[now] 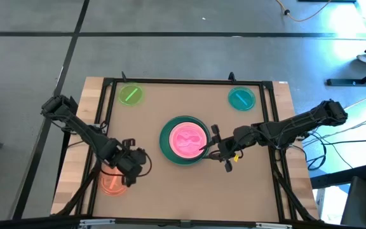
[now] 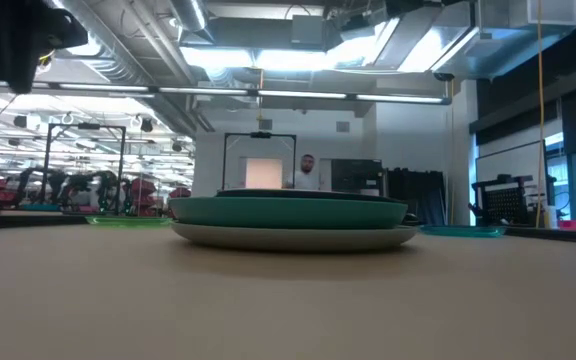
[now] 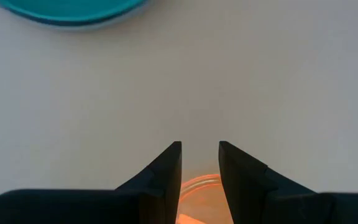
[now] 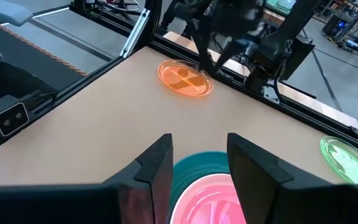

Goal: Stack plastic plates
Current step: Stack the transparent orange plate on top of the transparent pink plate

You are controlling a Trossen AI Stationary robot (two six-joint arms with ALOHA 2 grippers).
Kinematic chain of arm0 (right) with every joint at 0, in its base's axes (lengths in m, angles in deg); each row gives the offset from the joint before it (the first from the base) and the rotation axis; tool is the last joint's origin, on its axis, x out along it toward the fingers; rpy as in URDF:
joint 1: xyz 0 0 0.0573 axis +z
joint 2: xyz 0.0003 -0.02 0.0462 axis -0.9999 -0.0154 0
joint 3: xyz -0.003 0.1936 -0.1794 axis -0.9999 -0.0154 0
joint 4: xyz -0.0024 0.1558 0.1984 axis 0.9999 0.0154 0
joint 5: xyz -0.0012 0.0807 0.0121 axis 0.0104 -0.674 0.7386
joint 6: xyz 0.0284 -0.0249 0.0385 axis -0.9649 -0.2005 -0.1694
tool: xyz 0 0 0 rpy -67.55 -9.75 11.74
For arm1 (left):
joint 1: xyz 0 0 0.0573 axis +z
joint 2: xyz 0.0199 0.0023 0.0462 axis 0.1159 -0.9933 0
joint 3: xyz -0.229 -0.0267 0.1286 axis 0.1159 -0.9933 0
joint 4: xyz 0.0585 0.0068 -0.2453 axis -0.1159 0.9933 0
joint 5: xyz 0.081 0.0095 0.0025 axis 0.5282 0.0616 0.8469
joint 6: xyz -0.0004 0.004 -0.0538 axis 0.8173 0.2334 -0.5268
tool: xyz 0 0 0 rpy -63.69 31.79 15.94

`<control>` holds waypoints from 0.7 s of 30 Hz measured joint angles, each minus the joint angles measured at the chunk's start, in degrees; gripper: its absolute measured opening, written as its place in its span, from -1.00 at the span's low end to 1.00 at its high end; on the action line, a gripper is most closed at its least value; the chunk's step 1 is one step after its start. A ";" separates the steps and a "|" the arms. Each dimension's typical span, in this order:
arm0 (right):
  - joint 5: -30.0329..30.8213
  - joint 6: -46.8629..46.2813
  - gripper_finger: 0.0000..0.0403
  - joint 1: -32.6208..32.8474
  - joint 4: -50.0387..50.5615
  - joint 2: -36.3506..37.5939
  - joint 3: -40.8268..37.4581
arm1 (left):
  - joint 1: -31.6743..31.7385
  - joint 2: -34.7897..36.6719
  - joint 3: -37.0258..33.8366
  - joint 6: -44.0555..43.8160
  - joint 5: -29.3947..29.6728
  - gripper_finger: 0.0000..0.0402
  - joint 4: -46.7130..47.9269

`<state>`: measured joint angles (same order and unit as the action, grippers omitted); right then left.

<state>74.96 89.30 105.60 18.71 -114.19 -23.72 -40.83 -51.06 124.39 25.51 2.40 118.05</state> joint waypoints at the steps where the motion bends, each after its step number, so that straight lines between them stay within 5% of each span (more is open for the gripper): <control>1: 0.00 -0.01 -0.28 0.01 0.00 0.00 0.00 | -0.05 1.25 -0.37 -0.38 0.71 -0.50 0.11; 13: 0.04 -0.02 -0.28 -0.01 0.03 0.00 -0.02 | 0.00 23.76 -20.38 -17.47 4.40 -0.50 -0.29; 21: 0.07 0.15 -0.28 0.01 -0.43 0.00 -0.02 | 0.02 25.57 -26.44 -19.80 -3.78 -0.50 -4.94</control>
<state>75.02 89.45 105.60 18.28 -114.19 -23.75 -40.81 -25.49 97.95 5.71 -1.37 113.11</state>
